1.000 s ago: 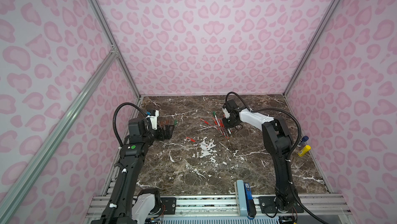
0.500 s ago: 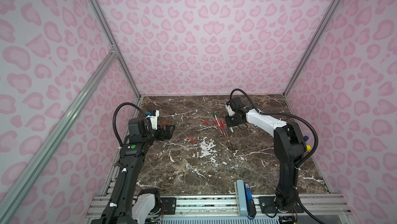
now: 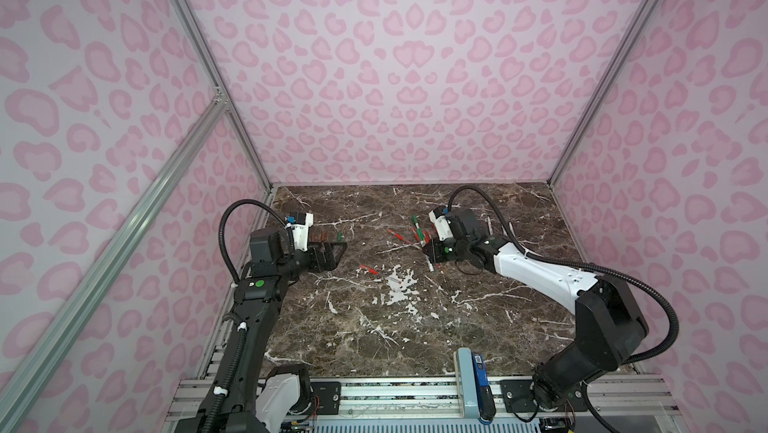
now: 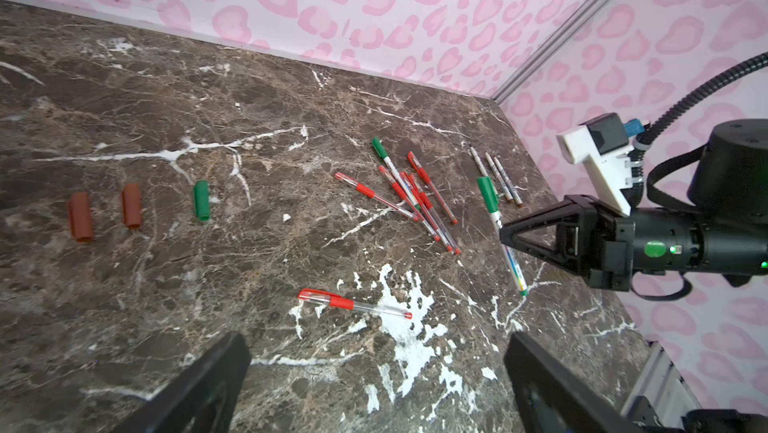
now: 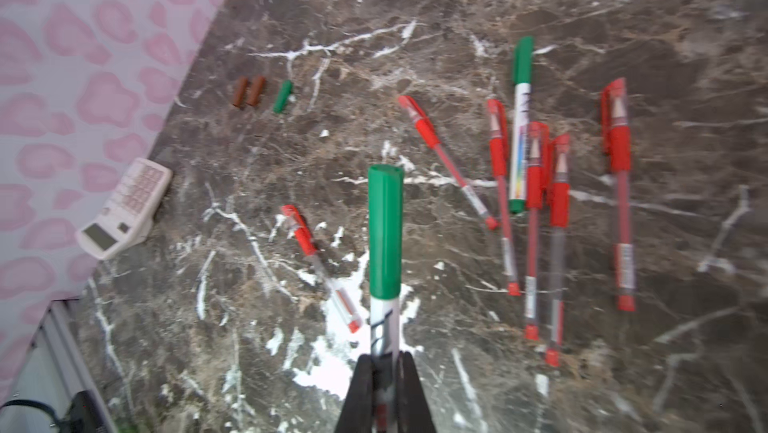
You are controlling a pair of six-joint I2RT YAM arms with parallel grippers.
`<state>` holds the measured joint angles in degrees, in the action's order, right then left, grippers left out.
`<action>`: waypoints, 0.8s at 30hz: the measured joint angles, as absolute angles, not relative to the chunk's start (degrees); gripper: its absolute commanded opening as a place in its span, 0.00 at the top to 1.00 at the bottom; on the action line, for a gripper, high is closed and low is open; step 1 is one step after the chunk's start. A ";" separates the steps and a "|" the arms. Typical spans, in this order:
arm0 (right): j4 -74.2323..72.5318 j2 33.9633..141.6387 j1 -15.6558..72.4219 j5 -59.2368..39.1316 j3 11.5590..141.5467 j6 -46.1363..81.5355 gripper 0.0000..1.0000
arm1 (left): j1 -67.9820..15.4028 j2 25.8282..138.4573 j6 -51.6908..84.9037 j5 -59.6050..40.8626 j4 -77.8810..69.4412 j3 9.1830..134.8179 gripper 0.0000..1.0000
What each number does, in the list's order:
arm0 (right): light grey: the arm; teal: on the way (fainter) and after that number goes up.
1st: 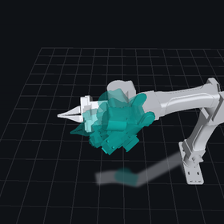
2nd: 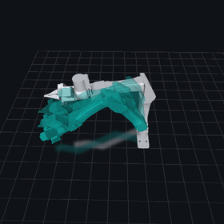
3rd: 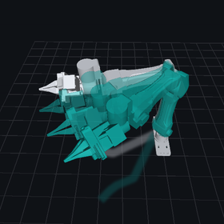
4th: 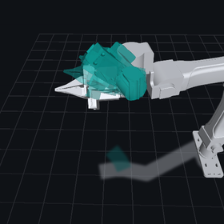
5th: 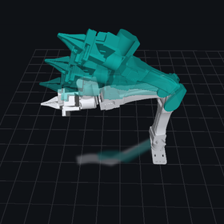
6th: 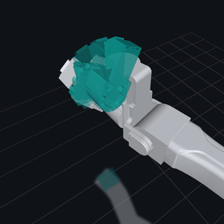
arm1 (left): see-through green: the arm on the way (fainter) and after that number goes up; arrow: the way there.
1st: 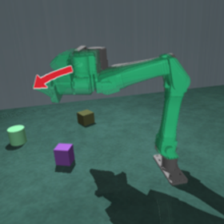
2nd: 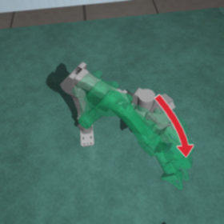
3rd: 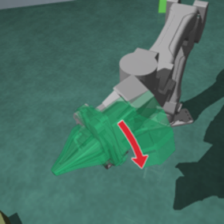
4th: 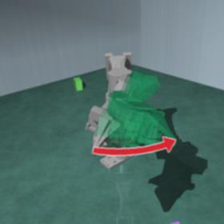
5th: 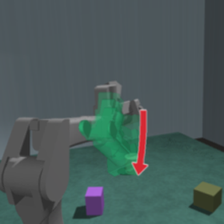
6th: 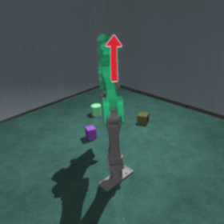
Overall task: Open the pen caps
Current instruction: 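Lift the marker and carry its green cap toward the left gripper, then close the left gripper on the green cap while the right gripper pulls the marker away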
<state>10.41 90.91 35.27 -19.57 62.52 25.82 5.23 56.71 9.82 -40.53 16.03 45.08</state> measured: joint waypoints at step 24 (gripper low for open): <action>-22.81 98.02 52.93 -31.20 64.12 44.53 1.00 | 3.14 58.54 19.81 -57.04 5.43 42.46 0.38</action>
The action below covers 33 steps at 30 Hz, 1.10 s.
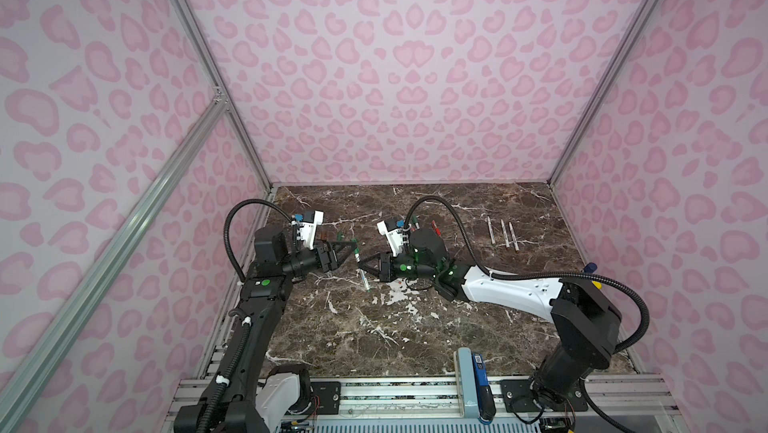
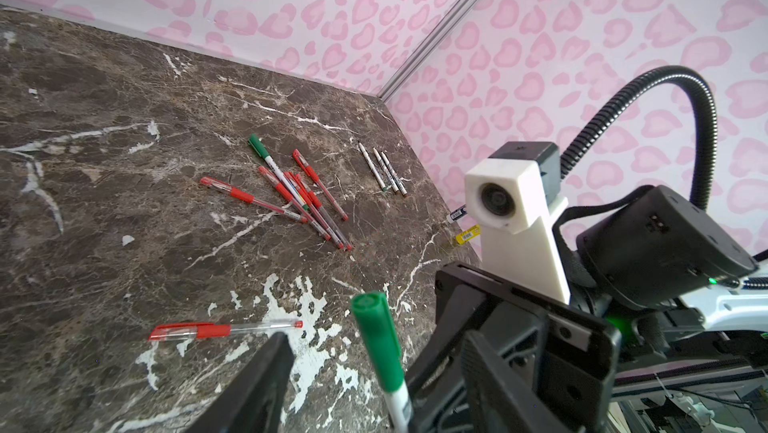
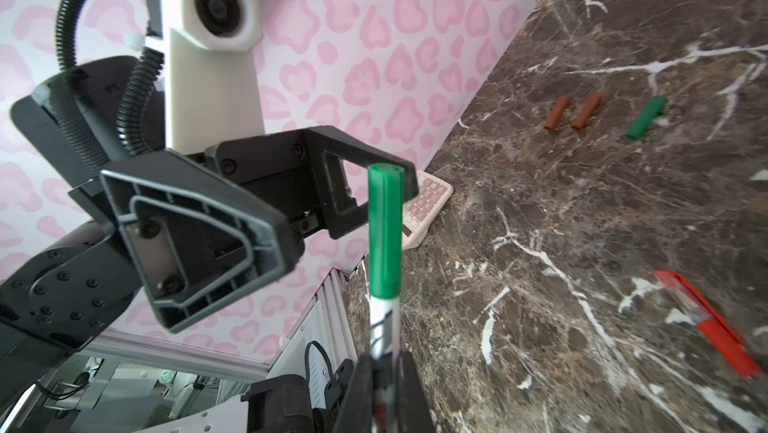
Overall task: Open the pen caps
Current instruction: 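Close the left gripper on the green cap while the right gripper pulls the marker away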
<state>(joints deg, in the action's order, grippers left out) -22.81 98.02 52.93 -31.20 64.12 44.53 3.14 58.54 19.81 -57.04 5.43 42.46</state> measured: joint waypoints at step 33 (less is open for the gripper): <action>-21.65 103.26 55.59 -30.87 69.14 44.42 0.78 | 3.46 58.04 21.32 -54.94 4.56 41.47 0.96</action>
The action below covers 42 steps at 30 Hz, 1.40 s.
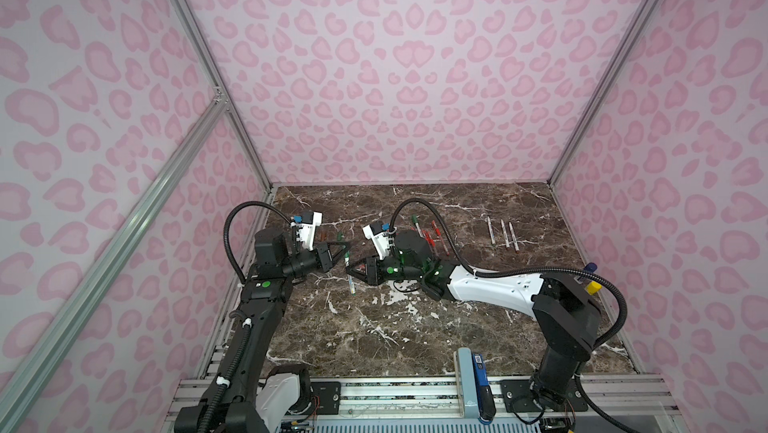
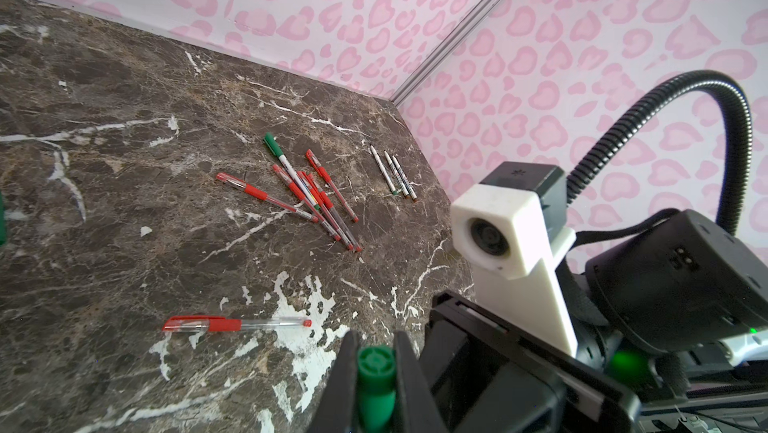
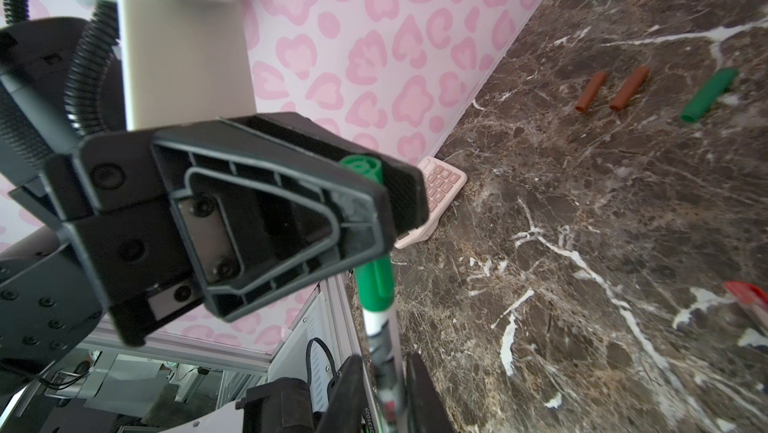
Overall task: Open the pen caps
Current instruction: 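Close the left gripper on the green cap while the right gripper pulls the marker away, then lower the green cap beside the other caps while the right arm carries the marker off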
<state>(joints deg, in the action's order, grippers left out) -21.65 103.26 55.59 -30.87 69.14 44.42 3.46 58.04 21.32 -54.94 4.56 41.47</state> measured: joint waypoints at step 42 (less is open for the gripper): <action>-24.08 91.55 54.06 -27.75 47.97 44.34 1.00 | 3.05 78.78 20.49 -41.34 16.93 63.86 0.97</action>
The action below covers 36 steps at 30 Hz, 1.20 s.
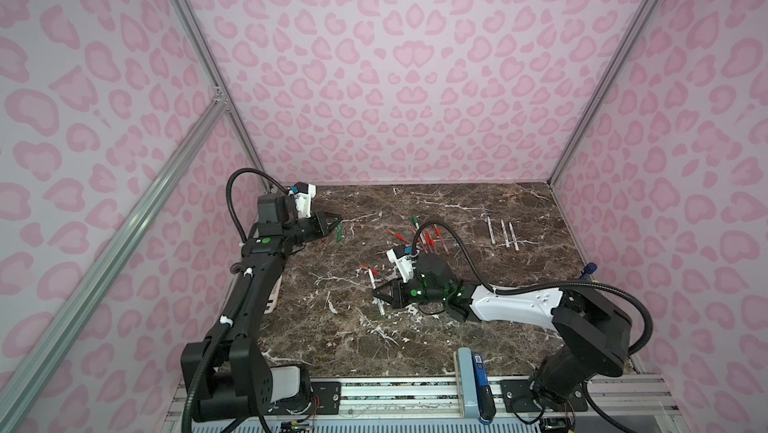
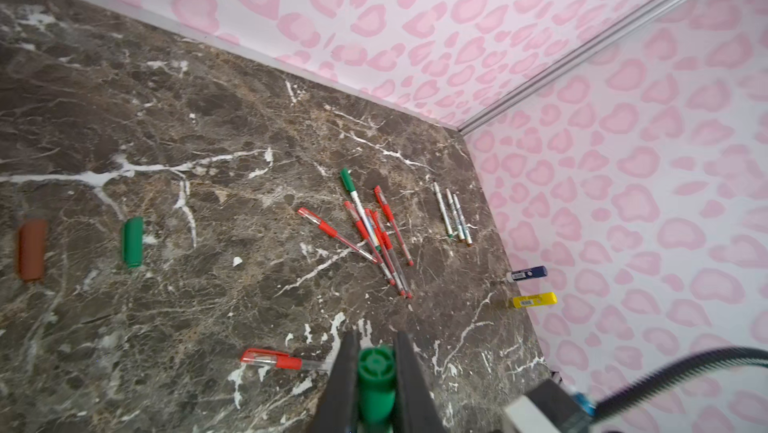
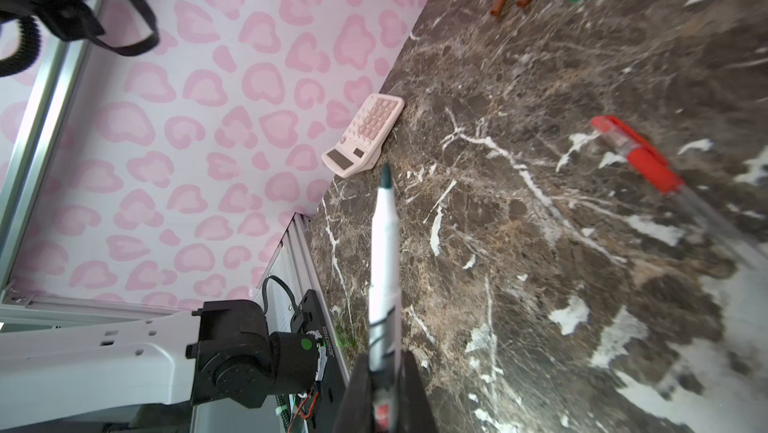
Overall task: Open the pen caps
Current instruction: 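Lower the green cap beside the other caps while the right arm carries the marker off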
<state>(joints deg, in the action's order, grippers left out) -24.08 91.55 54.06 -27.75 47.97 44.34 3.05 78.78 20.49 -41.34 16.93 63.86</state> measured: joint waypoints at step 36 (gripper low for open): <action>8.58 56.12 49.47 -2.37 38.94 35.51 1.00 | -5.56 136.16 7.42 -14.22 50.04 113.47 0.88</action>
<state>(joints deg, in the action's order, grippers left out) 8.58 56.12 49.47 -2.37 38.94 35.51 -5.56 136.16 7.42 -14.22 50.04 113.47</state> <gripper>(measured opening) 0.085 0.131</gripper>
